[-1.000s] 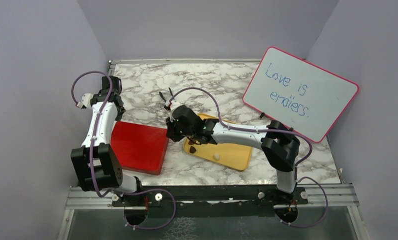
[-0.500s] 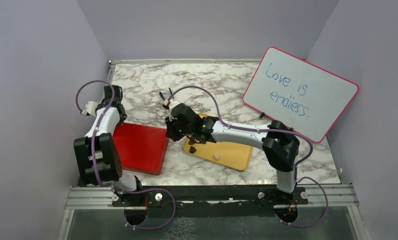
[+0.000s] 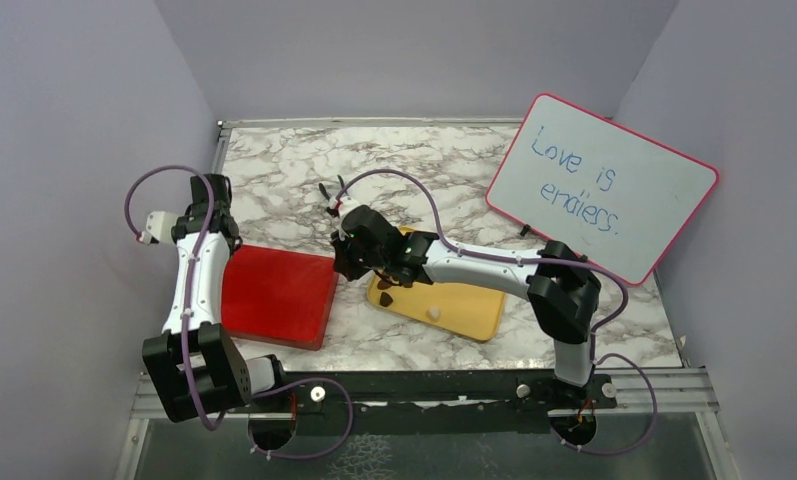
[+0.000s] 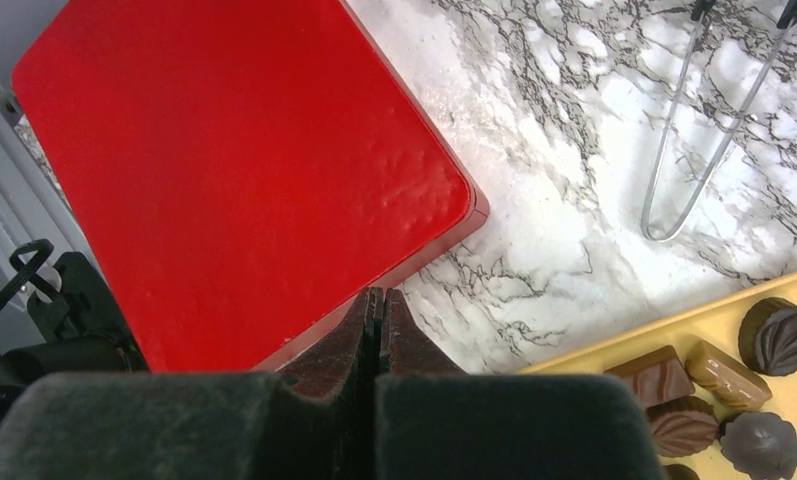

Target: Pack the chocolate

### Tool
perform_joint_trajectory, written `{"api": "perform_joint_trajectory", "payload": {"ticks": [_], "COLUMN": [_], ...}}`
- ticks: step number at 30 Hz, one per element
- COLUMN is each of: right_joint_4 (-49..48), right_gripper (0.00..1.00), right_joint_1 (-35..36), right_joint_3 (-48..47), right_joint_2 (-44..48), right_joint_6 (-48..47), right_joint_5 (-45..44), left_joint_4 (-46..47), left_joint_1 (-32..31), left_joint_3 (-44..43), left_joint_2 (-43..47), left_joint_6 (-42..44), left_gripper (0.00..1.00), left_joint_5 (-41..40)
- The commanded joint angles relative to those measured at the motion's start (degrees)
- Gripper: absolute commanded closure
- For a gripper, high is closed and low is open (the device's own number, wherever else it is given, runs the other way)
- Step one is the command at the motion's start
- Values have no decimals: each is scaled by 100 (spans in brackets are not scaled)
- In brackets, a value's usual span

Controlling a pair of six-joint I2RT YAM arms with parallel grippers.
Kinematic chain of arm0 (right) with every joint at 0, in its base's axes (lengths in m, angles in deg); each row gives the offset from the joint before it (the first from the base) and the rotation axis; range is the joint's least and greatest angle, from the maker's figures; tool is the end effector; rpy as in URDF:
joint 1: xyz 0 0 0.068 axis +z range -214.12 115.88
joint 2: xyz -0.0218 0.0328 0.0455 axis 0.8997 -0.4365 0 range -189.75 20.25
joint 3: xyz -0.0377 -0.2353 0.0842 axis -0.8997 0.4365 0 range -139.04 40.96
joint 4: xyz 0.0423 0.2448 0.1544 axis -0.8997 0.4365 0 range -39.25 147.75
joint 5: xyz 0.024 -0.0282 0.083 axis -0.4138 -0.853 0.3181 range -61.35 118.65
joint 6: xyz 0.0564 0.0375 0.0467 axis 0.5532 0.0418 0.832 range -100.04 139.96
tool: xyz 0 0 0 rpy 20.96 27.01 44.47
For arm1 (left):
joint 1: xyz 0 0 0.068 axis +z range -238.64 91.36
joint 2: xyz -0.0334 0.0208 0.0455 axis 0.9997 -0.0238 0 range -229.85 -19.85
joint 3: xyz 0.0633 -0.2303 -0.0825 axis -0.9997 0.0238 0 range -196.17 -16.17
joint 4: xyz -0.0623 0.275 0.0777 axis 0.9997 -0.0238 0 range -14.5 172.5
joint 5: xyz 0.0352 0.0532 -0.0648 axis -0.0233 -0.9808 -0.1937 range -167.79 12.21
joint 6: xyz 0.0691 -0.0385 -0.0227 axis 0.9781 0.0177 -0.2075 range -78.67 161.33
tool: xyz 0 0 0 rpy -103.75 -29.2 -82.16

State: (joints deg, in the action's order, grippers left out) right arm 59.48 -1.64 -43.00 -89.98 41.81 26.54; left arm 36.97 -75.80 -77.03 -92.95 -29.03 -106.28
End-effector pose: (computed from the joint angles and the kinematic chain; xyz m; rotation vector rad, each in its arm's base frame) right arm 0.2330 0.4414 0.1891 -0.7757 2.1588 0.7701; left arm 0.2913 0.1014 0.2299 -1.7342 1.6867 0.2016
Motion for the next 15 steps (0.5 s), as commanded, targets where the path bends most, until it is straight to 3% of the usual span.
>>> {"api": "perform_joint_trajectory", "payload": {"ticks": [1, 6, 11, 15], "right_joint_4": [54, -3, 94, 153], "right_gripper": [98, 98, 98, 87], "right_joint_1": [36, 37, 36, 36], "right_joint_3": [176, 359, 595, 797], "right_joint_2": [357, 503, 728, 1068], "right_joint_6": [-86, -141, -188, -175], "right_joint_5": [-157, -150, -388, -575], "left_joint_4": [-621, -254, -97, -116], "left_joint_1": [327, 607, 772, 760], "left_joint_3": [838, 1497, 1521, 1153], "left_joint_2": [157, 17, -420, -138], "left_joint_6": [-478, -550, -90, 346], "left_gripper": [100, 100, 100, 100], "left_joint_5": [-239, -333, 242, 646]}}
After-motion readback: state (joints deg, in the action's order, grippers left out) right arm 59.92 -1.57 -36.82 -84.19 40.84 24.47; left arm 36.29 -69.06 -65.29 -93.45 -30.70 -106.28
